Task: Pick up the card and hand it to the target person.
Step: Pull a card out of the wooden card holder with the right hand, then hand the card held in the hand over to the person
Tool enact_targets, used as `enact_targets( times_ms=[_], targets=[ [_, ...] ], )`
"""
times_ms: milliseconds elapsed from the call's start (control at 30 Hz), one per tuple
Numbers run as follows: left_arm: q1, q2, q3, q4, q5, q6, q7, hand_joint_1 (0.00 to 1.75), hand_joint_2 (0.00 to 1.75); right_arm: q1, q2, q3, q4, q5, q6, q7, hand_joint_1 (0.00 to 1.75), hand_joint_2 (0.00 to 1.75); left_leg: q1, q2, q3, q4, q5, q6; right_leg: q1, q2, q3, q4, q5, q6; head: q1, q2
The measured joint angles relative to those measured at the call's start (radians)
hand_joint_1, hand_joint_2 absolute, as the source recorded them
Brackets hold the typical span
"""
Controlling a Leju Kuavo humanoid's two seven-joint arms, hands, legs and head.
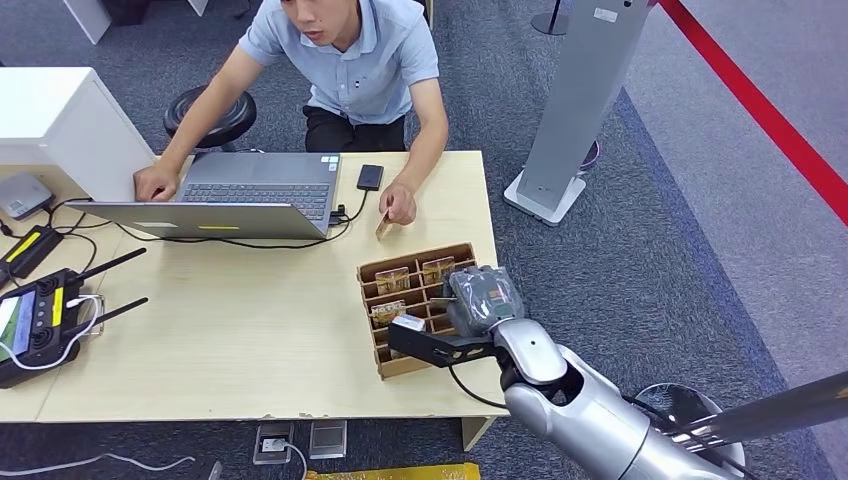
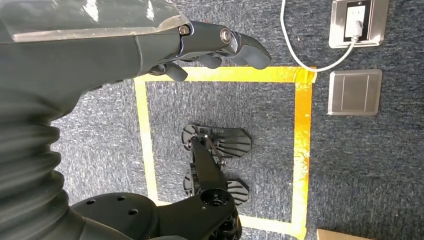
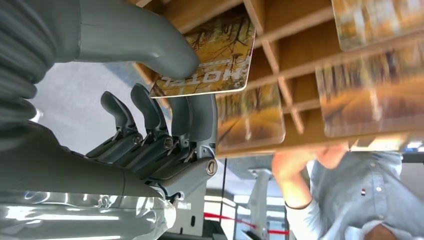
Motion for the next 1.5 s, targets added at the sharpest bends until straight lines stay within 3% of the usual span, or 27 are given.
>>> enact_targets(
  times_ms=[267, 500, 633, 1000, 1500],
  targets=[
    [0.001, 0.004, 0.000, 0.003, 0.012, 0.001, 0.004, 0.00, 1.75, -0.142, -0.040, -0.025, -0.166, -0.232, 0.127, 0.097, 1.48, 1.75, 0.000, 0.000, 0.000, 0.000, 0.000, 0.000, 0.000, 0.000, 0.000, 0.000, 0.000, 0.000, 0.000, 0.000],
    [0.001, 0.005, 0.000, 0.003, 0.013, 0.002, 0.003, 0.00, 1.75, -0.250, -0.053, -0.033, -0.301, -0.273, 0.129, 0.098, 1.48, 1.75, 0.000, 0.000, 0.000, 0.000, 0.000, 0.000, 0.000, 0.000, 0.000, 0.000, 0.000, 0.000, 0.000, 0.000],
    [0.000, 0.004, 0.000, 0.003, 0.005, -0.001, -0.005, 0.00, 1.75, -0.266, -0.040, -0.023, -0.304, -0.240, 0.075, 0.036, 1.48, 1.75, 0.000, 0.000, -0.001, 0.000, 0.000, 0.000, 0.000, 0.000, 0.000, 0.000, 0.000, 0.000, 0.000, 0.000],
    [-0.007, 0.000, 0.000, 0.003, -0.028, -0.010, -0.023, 0.00, 1.75, -0.235, 0.033, 0.002, -0.108, -0.098, -0.256, -0.181, 1.48, 1.75, 0.000, 0.000, -0.001, 0.000, 0.000, 0.000, 0.000, 0.000, 0.000, 0.000, 0.000, 0.000, 0.000, 0.000],
    [-0.012, 0.000, 0.000, 0.003, -0.033, -0.015, -0.024, 0.00, 1.75, -0.215, 0.061, 0.002, 0.015, -0.042, -0.294, -0.175, 1.48, 1.75, 0.000, 0.000, -0.001, 0.000, 0.000, 0.000, 0.000, 0.000, 0.000, 0.000, 0.000, 0.000, 0.000, 0.000]
  ],
)
